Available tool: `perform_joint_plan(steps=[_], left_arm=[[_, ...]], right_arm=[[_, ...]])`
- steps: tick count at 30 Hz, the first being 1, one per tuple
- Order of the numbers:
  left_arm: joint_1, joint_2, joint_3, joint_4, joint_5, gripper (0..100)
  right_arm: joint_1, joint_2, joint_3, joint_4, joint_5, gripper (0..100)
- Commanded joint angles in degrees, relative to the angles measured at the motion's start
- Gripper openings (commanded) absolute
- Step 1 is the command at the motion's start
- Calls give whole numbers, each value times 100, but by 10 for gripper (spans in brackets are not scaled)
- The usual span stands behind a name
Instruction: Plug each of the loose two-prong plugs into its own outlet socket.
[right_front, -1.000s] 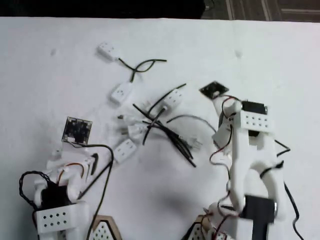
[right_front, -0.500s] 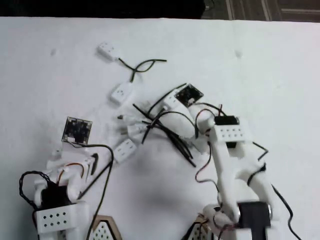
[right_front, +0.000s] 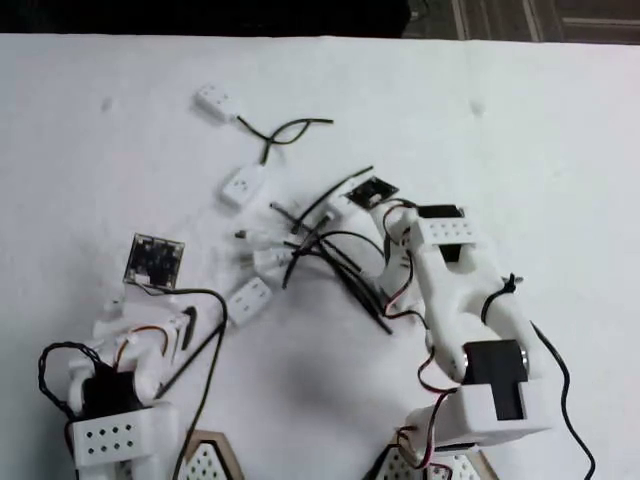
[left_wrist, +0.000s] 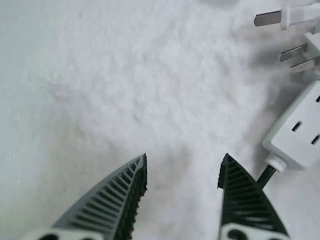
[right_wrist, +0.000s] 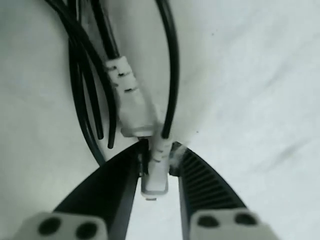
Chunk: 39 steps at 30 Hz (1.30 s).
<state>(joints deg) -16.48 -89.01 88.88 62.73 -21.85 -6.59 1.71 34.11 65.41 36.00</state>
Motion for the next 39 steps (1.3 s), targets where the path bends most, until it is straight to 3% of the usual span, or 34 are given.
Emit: perform_joint_plan(steps=[1,22,29,39], left_arm=[[-40,-57,-18,-141,-62,234],[-40,-57,-18,-141,-62,234],[-66,-57,-211,-141,-18,234],[-31,-57,-1363,-132,897,207]], right_arm=[[-48,-13,-158,242,-44,54],[-101,-259,-316,1516,-35,17],[-110,-2070,-343,2158,-97,17],[-708,-4919,-334,2325,-1582,17]])
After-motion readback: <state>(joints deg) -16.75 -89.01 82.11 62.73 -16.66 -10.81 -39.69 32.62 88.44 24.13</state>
